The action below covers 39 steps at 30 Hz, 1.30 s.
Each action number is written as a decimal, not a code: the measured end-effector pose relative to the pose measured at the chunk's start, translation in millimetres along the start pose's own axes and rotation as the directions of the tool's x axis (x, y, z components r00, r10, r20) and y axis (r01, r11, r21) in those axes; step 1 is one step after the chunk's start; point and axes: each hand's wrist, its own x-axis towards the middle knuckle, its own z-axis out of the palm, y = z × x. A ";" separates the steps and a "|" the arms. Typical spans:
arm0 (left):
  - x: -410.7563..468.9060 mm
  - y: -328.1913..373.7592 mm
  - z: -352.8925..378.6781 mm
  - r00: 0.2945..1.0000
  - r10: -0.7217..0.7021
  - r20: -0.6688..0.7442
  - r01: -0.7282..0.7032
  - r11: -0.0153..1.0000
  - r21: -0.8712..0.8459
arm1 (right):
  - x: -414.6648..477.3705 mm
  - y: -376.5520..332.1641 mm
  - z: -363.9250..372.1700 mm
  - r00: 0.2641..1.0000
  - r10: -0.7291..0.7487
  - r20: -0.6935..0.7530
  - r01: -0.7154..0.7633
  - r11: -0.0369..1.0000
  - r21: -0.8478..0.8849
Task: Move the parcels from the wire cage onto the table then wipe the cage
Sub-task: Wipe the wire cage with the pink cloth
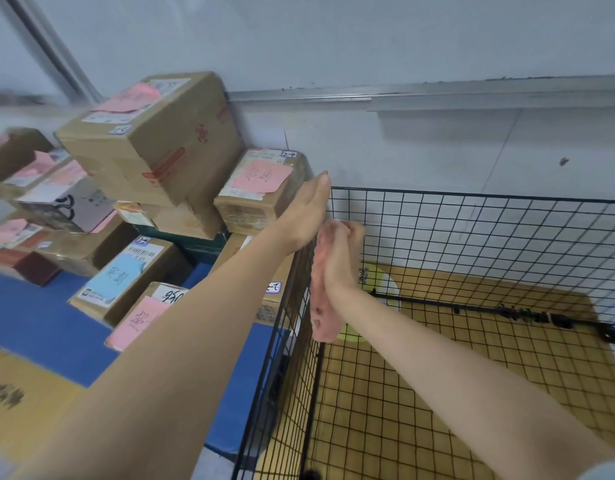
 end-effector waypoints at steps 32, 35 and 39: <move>-12.9 17.2 -0.6 0.999 -0.053 0.005 0.052 0.993 0.106 | -52.2 28.3 -32.2 0.963 0.171 0.209 -0.135 0.975 -0.179; -14.7 20.0 -0.5 0.998 -0.066 -0.009 0.067 0.989 0.130 | -56.6 -8.9 -28.5 0.970 0.045 0.239 -0.021 0.994 -0.103; -16.4 19.5 1.8 0.996 -0.082 -0.030 0.086 0.984 0.157 | -67.5 -31.8 -28.1 0.957 -0.050 0.287 0.051 0.999 0.003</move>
